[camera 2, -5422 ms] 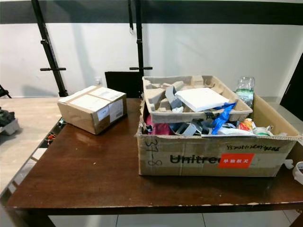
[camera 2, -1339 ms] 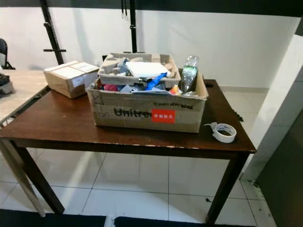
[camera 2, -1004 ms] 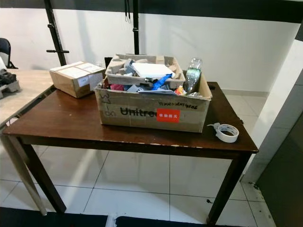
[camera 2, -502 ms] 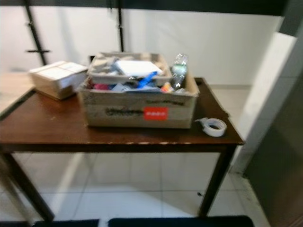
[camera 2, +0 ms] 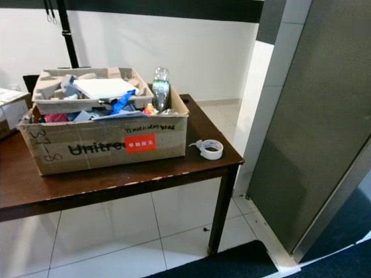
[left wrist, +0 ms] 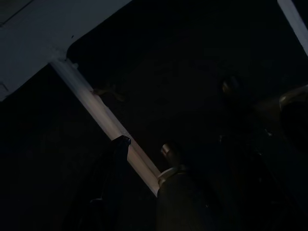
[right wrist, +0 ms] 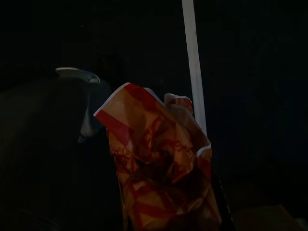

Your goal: Picking trash to rubbish bin

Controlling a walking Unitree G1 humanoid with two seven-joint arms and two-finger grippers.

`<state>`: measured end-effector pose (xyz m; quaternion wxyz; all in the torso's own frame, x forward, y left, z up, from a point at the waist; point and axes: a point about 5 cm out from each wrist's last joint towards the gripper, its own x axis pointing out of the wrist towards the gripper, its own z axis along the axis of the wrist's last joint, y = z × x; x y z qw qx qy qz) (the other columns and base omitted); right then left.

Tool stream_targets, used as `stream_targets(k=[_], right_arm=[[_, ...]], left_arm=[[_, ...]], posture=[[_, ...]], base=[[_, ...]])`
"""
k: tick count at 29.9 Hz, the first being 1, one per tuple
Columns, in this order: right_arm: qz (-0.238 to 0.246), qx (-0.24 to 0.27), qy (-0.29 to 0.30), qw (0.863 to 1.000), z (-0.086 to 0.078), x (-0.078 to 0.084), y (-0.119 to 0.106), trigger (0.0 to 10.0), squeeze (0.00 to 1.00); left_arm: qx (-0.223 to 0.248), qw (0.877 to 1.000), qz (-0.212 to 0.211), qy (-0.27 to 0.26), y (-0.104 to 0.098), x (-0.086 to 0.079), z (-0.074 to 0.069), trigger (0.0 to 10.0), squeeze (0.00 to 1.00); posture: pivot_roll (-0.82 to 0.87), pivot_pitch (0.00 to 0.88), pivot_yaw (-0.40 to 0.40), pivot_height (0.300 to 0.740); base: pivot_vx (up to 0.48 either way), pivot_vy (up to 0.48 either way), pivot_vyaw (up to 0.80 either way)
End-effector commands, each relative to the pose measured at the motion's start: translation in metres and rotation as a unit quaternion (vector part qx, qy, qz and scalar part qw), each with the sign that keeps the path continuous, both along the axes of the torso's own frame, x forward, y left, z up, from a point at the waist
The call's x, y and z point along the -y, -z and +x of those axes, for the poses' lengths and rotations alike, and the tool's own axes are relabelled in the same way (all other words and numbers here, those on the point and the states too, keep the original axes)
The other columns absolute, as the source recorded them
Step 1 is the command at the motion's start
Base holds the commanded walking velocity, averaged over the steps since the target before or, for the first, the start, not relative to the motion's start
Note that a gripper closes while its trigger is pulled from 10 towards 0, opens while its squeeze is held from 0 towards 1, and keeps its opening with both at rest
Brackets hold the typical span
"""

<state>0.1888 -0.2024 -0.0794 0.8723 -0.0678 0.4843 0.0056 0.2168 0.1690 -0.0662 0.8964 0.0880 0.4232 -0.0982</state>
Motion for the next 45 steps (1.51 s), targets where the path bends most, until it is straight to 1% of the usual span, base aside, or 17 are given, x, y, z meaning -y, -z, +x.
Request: stream_targets(k=[1,12,30,42,45], right_arm=[[0.001,-0.010,0.005,1.000,-0.0063,0.0000,0.0032,10.0,0.00],[0.001,-0.010,0.009,1.000,-0.0061,0.0000,0.0032,10.0,0.00],[0.004,-0.008,0.012,1.000,-0.0050,-0.0022,0.0031,10.0,0.00],[0.004,-0.010,0.016,1.000,-0.0076,-0.0019,0.0042,10.0,0.00],[0.004,-0.011,0.017,1.000,-0.0081,-0.0012,0.0044,10.0,0.00]], left_arm=[[-0.002,1.000,0.007,0.003,0.0024,-0.0032,-0.0048,10.0,0.00],[0.005,1.000,-0.006,-0.009,0.0001,-0.0017,-0.0008,10.0,0.00],[0.002,1.000,-0.012,-0.019,-0.0004,-0.0037,0.0001,10.0,0.00],[0.000,1.000,-0.016,-0.017,-0.0008,-0.0033,0.0009,10.0,0.00],[0.000,1.000,-0.017,-0.015,-0.0008,-0.0027,0.0010,10.0,0.00]], posture=[[-0.10,0.119,-0.022,0.740],[-0.10,0.126,-0.019,0.740],[-0.09,0.134,-0.015,0.740],[-0.09,0.134,-0.010,0.740],[-0.09,0.134,-0.010,0.740]], base=[[0.000,0.000,0.00],[0.000,0.000,0.00],[0.252,0.000,0.00],[0.247,0.000,0.00],[0.000,0.000,0.00]])
